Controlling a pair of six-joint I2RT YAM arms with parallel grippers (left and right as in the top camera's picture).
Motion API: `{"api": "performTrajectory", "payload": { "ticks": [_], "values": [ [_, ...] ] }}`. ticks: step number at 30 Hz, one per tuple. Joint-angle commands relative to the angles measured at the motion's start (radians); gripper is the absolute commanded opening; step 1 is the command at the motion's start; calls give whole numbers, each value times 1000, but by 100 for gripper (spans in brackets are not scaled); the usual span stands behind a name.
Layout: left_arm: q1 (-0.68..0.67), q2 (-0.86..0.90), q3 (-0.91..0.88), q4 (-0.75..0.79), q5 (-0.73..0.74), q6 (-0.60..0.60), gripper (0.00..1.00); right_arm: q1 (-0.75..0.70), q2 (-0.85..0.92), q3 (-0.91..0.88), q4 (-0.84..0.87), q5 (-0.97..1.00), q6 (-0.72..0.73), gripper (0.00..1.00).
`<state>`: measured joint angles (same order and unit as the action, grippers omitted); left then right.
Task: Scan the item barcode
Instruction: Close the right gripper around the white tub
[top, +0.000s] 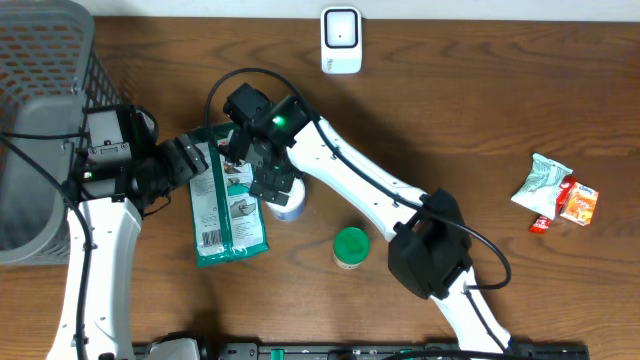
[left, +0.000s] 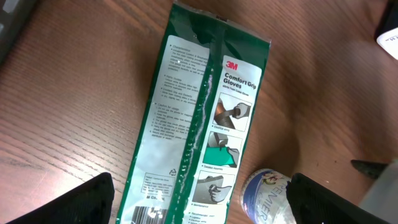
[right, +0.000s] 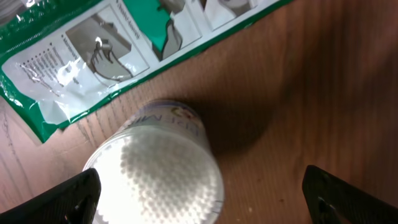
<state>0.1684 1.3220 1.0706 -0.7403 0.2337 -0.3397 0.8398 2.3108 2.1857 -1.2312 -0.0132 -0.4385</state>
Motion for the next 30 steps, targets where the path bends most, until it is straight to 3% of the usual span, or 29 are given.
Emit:
{"api": "performTrajectory", "payload": {
  "ticks": [1, 10, 16, 30],
  "values": [
    [3, -16, 7, -4, 0, 6, 89, 1, 18, 24, -19, 2, -51, 99],
    [3, -16, 7, -4, 0, 6, 89, 2, 18, -12, -91, -119, -209, 99],
    [3, -16, 7, -4, 0, 6, 89, 2, 18, -83, 0, -104, -240, 99],
    [3, -16, 7, -4, 0, 5, 89, 6, 18, -155, 21, -96, -251, 99]
  ]
}}
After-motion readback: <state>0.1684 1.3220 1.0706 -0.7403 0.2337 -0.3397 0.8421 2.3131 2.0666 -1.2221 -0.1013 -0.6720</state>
